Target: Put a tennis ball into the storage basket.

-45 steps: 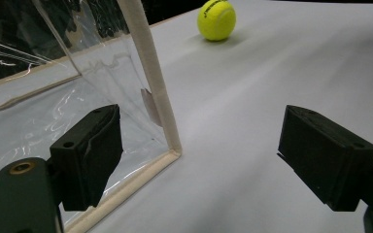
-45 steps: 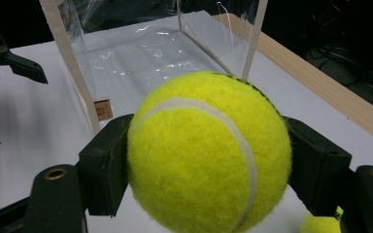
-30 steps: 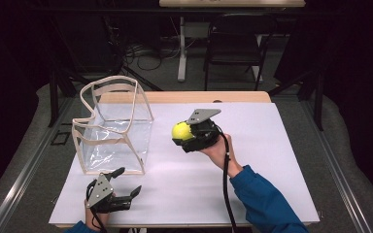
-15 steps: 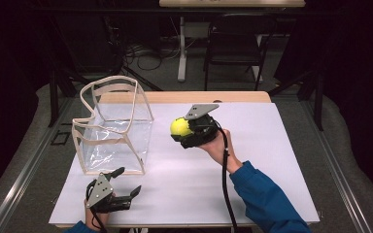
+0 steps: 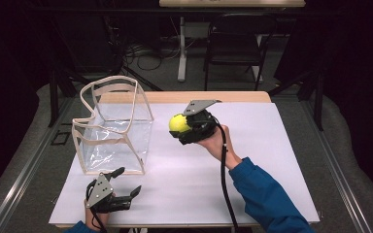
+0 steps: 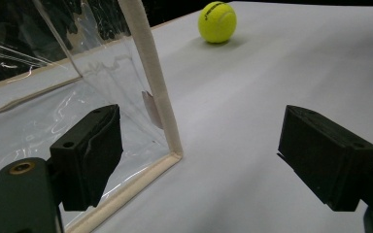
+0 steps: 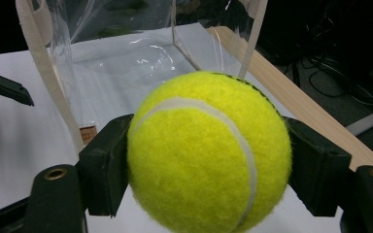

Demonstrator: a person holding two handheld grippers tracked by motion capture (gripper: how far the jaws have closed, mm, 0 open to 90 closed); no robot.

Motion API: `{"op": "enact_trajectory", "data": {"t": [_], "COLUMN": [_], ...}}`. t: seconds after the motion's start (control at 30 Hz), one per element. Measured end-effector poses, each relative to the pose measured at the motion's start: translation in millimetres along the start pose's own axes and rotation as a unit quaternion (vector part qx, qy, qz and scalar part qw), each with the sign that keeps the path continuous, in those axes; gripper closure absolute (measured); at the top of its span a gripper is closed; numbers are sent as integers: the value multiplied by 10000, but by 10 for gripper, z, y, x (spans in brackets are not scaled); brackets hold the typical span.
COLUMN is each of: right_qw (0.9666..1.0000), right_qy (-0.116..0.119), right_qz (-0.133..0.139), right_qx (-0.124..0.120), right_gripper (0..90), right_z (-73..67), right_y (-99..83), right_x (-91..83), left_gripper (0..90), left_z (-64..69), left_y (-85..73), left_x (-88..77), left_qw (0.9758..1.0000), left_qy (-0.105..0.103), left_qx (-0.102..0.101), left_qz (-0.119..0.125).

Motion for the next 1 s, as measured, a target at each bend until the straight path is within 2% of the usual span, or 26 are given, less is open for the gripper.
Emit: {"op": "enact_trajectory", "data": {"t": [1.0], "right_qw": [9999], "right_qy": [7], "right_qz": [-93], "right_qx": [-118], "right_gripper": [257], "right_z": [69], "right_y": [254], "right_x": [48], "left_gripper": [161], "left_z": [1], "left_y": [2], "left_x": [2], "left_qw": [10000], "left_qy": [-14], "left_qx": [-3], "left_qz": [8]}}
Point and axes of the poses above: each handheld gripper's, and its own axes: x roughly forward along the jaws, y roughly out of its top, z roughly to its right, the point moved 8 cm from there along x, roughly forward along the jaws
